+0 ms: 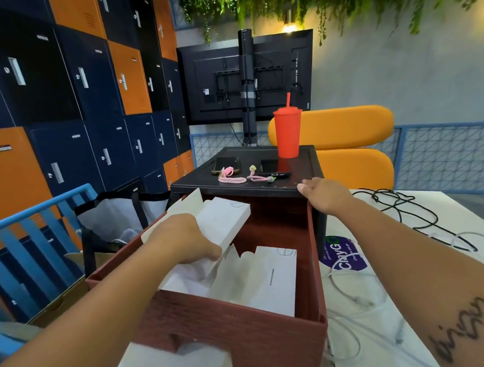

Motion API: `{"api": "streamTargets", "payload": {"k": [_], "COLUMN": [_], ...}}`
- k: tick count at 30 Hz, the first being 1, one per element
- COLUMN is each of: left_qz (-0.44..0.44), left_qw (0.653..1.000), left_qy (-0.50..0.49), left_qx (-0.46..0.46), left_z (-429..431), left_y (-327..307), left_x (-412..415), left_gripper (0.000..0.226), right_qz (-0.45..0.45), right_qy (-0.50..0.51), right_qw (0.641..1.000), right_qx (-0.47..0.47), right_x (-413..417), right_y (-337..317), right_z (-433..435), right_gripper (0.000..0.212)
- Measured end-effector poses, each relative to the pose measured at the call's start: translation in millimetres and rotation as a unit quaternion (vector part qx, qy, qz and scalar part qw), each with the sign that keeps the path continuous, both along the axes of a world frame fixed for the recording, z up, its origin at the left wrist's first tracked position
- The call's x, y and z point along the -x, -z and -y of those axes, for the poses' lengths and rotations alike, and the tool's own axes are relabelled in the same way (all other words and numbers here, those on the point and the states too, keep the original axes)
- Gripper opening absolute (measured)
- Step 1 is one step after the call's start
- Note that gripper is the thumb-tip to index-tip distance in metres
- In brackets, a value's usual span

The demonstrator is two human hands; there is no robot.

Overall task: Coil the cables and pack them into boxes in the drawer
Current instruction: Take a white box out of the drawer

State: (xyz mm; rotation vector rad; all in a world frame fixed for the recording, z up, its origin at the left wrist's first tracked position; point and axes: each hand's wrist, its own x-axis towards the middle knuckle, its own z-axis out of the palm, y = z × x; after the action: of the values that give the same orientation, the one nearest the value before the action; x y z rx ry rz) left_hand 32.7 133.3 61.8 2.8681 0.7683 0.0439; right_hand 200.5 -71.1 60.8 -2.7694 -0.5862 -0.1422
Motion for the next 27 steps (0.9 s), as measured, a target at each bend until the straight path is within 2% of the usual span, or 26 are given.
{"api": "streamTargets", "payload": {"k": [1,3,5,7,9,11,13,15,21,24,27], "left_qz": [0.014,0.043,0.072,0.109,0.139,0.160,0.174,0.188,0.213,0.256,0.299], "left_qw": [1.000,0.998,0.993,0.985,0.974,0.961,0.946,0.933,0.905,0.900,0.877], "left_qy": [0.012,0.042,0.075,0.108,0.146,0.183,0.221,0.260,0.362,0.351,0.325], "left_qx": [-0.010,-0.029,-0.050,-0.077,-0.103,-0.131,-0.162,-0.163,-0.075,0.046,0.189], "left_z": [5,15,29,46,67,87,105,118,166,194,216], "left_y": [-4,-13,-22,-29,-36,-39,-42,-43,-29,-3,29], "left_x": [5,15,25,32,36,39,41,43,44,37,31], "left_gripper": [0.049,0.051,0.054,0.062,0.072,0.083,0.089,0.092,0.086,0.068,0.058], "right_qz": [-0.031,-0.088,-0.119,-0.173,-0.210,-0.208,-0.176,-0.158,-0.163,-0.156,-0.171], "right_qy": [-0.014,-0.040,-0.059,-0.079,-0.097,-0.111,-0.117,-0.121,-0.065,0.021,0.109], "right_qw": [0.999,0.984,0.950,0.909,0.884,0.868,0.874,0.881,0.838,0.818,0.801], "right_qx": [-0.031,-0.153,-0.282,-0.372,-0.407,-0.437,-0.438,-0.429,-0.516,-0.554,-0.563], "right_x": [6,20,39,57,73,85,92,102,132,147,156], "right_y": [-4,-13,-27,-39,-47,-48,-45,-40,-17,1,27], "right_z": [2,6,12,22,37,53,74,95,167,196,212], "right_gripper": [0.049,0.054,0.054,0.054,0.053,0.037,0.021,0.017,0.018,0.017,0.015]}}
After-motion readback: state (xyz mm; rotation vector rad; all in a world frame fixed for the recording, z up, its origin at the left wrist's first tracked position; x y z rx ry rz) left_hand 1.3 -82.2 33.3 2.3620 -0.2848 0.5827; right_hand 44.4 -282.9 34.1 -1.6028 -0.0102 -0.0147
